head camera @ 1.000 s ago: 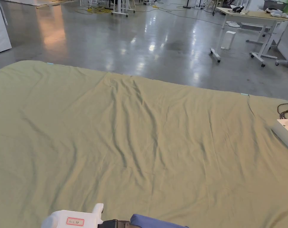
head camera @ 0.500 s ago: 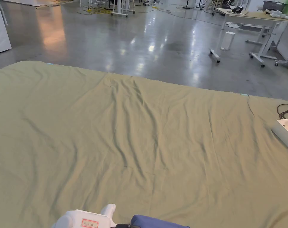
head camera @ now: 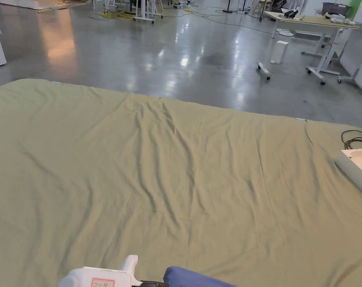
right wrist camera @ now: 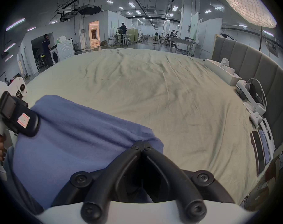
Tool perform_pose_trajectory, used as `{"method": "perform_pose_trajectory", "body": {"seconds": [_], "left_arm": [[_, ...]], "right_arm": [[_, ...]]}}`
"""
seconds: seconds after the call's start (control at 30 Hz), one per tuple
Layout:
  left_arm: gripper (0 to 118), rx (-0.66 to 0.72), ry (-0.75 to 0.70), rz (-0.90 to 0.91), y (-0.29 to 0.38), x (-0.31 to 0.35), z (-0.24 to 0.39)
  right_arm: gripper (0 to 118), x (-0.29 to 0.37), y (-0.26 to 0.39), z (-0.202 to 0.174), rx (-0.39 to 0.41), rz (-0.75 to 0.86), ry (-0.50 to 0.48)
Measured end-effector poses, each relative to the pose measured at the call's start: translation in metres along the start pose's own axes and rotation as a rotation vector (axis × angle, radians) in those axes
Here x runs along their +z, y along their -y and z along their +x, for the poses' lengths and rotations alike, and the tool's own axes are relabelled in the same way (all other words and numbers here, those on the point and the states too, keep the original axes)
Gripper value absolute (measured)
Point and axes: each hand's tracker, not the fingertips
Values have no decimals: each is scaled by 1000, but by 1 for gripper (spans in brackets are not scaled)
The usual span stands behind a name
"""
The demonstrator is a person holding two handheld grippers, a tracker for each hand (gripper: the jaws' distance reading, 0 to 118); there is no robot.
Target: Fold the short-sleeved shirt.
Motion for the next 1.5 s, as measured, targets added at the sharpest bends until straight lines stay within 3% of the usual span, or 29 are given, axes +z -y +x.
{"method": "perform_pose_trajectory", "body": {"seconds": [0.33,0.83,1.2,1.5], "left_arm": [[24,-67,-52,12,-26,57,29],[24,-75,-320,118,-112,277,7],[24,-15,-678,156,-140,403,-21],[24,75,-1033,74,-148,409,-53]], "right_arm": [[0,11,-21,16,-7,37,58],[0,48,-164,50,-66,357,88],[0,52,-203,56,-73,402,117],[0,50,-195,48,-66,357,78]]}}
